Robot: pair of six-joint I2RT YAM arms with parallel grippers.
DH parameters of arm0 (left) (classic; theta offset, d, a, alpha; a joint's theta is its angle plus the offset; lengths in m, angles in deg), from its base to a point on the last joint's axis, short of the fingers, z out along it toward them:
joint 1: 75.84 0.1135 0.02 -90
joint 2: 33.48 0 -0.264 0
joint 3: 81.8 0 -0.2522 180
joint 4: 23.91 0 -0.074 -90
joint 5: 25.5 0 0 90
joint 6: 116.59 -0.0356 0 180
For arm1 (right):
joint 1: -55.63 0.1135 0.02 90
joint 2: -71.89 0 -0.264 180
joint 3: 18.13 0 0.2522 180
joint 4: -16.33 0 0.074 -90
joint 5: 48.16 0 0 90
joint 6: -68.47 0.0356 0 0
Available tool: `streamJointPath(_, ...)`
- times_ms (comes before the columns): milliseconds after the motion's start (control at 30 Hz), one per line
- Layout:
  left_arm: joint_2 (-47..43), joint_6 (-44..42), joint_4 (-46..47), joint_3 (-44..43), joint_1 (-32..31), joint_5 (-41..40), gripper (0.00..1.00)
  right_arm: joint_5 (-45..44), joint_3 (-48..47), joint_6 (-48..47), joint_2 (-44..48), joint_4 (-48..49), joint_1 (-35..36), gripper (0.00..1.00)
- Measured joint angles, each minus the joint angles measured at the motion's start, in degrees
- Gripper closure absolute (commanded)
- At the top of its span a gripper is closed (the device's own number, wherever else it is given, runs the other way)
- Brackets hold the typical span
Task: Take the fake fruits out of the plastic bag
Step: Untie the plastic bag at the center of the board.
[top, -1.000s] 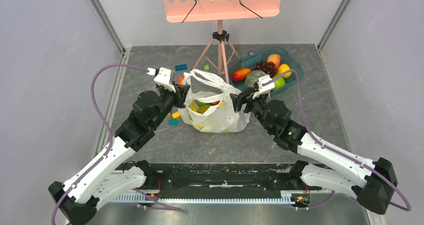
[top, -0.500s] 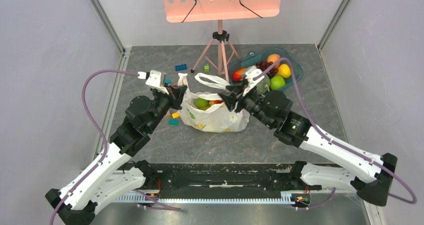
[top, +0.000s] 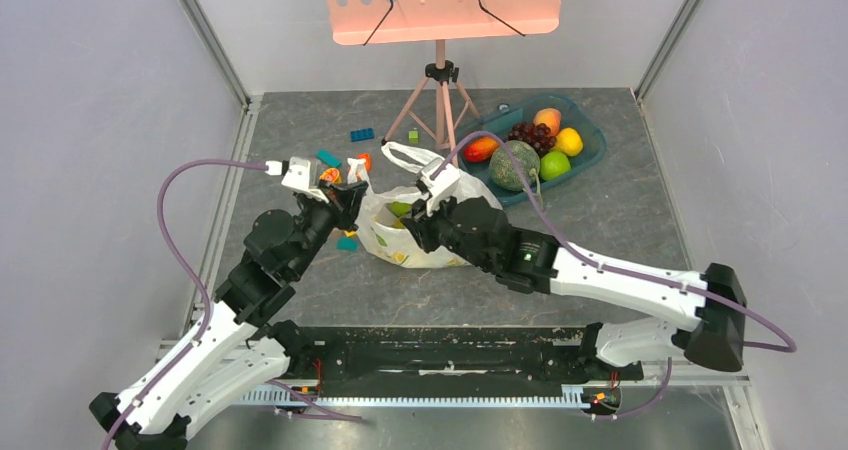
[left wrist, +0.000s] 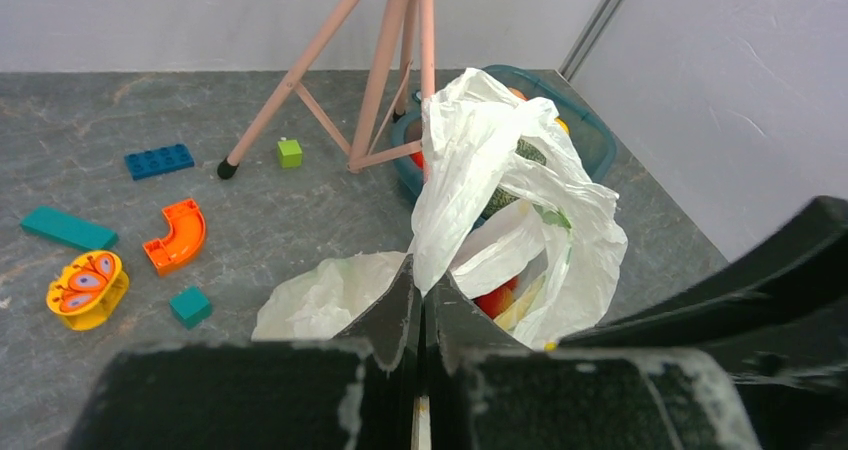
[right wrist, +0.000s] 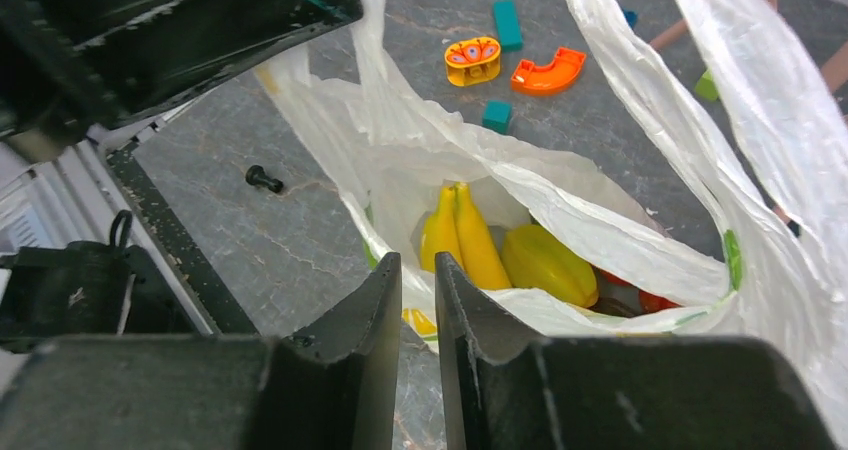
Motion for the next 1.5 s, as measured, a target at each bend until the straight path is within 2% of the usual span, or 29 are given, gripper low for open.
streamJointPath(367, -4.7, 2.9, 0.0, 5.0, 0.0, 0.0, 0.98, -4.1, -4.1, 3.6, -12.4, 0.2, -0.8, 0.78)
streamJointPath(567, -9.6, 4.5, 0.3, 8.7, 0.0, -0.2, 0.98, -4.0, -3.8, 7.3, -16.0, 1.2, -4.9, 0.78)
streamJointPath(700, -13.1, 5.3, -0.2, 10.8, 0.0, -1.3, 0.98, -4.9, -2.0, 9.2, -16.2, 1.3, -7.1, 0.75)
streamJointPath(933, -20.6, 10.5, -4.1, 14.6, 0.0, -5.4, 0.98, -7.0, 6.6, 12.4, -12.7, 0.7, -7.3, 0.71)
streamJointPath(1200, -26.2, 15.8, -10.0, 17.0, 0.0, -7.7, 0.98, -6.7, 18.0, 17.3, -3.3, 0.8, -7.1, 0.67)
streamJointPath(1500, -26.8, 20.1, -14.8, 19.2, 0.0, -7.7, 0.98, -6.0, 26.6, 17.9, 1.0, 1.8, -4.6, 0.5)
